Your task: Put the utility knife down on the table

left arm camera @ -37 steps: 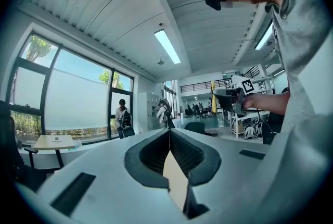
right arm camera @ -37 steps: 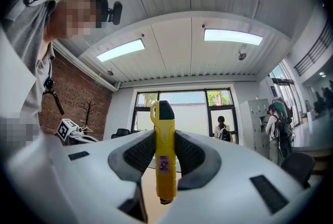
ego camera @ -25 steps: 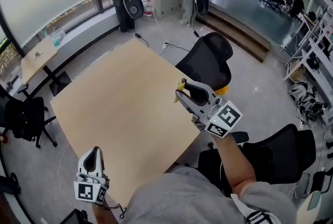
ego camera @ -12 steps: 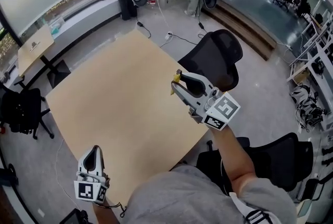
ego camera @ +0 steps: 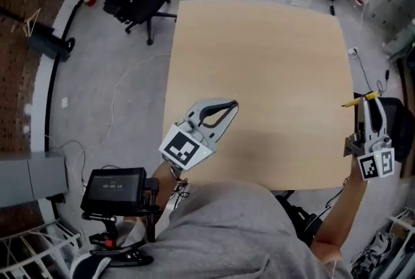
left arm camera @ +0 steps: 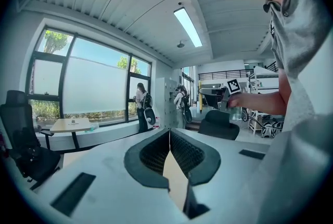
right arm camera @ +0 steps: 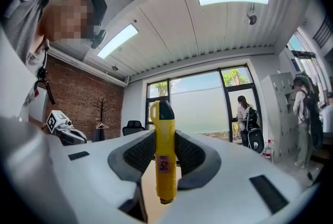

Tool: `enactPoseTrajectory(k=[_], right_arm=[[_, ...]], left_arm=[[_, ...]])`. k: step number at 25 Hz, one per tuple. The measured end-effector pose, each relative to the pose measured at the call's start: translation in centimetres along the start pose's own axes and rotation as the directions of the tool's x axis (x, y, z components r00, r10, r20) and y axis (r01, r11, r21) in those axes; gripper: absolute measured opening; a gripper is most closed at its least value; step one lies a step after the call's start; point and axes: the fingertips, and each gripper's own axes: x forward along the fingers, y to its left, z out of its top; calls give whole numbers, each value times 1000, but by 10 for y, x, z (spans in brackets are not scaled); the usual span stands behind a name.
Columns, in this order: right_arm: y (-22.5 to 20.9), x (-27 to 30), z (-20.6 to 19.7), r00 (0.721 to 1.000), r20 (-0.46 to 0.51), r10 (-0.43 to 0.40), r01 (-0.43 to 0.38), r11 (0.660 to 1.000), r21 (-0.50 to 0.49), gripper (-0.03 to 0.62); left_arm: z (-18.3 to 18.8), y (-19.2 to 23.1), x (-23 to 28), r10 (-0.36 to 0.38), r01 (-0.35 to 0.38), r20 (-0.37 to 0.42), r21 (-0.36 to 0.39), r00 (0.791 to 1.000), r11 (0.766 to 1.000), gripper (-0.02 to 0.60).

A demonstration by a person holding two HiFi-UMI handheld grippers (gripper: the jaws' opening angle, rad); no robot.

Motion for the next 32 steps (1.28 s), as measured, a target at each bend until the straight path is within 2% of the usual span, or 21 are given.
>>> enactPoseTrajectory(k=[2, 4, 11, 32], right_arm=[[-3, 12, -8, 1000, 4, -6, 6, 1000, -5, 117], [-4, 29, -18, 1000, -4, 11, -11, 1000, 4, 117], [-16, 75, -58, 995, -58, 75, -73, 997, 29, 117], [-57, 153, -144, 977, -183, 113, -107, 993, 42, 117]], left_arm=[[7, 10, 6, -13, 11, 65, 30, 998, 999, 6], [5, 16, 7, -10, 6, 80, 44, 997, 999, 6], [-6, 20, 6, 16, -17, 43, 13, 999, 1000, 6], [-16, 26, 11, 24, -24, -6, -5, 1000, 1000, 6]])
